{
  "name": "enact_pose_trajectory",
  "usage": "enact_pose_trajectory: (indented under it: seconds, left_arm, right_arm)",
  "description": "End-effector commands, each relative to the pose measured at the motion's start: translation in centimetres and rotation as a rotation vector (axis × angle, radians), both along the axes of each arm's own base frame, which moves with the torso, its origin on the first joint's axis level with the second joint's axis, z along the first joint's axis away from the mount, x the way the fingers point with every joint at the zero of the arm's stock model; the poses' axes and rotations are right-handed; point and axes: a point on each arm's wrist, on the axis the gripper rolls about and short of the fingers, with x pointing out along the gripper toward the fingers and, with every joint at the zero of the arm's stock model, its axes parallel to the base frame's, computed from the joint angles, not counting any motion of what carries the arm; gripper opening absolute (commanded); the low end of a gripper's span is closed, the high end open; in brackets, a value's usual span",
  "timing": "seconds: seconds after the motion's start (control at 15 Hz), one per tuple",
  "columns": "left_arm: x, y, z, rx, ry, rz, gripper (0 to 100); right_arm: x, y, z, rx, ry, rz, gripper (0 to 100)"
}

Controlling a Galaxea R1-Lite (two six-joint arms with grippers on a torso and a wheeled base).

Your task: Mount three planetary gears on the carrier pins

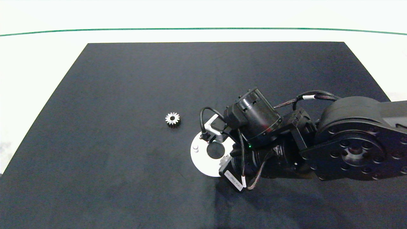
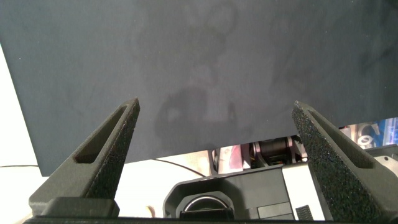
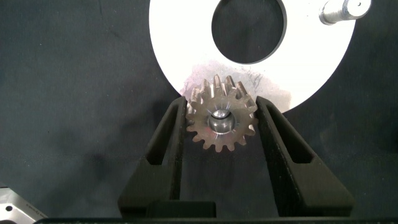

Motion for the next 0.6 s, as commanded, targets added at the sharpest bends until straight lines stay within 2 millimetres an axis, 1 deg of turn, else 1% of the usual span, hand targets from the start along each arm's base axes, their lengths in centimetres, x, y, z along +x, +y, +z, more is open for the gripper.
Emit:
enact_pose_trajectory:
  seconds: [0.07,0.6]
  left_arm:
    - [-0.03,0.00,-0.07,0.000,0.005,-0.001,100]
    - [0.01,0.00,-0.07,0.001,0.007,-0.001,100]
  right_arm:
    - [0.14,0.13,-0.25,-0.007,0.004,-0.001,16]
    - [0.32,0.18,-0.39,-0.009,0.006,-0.005,16]
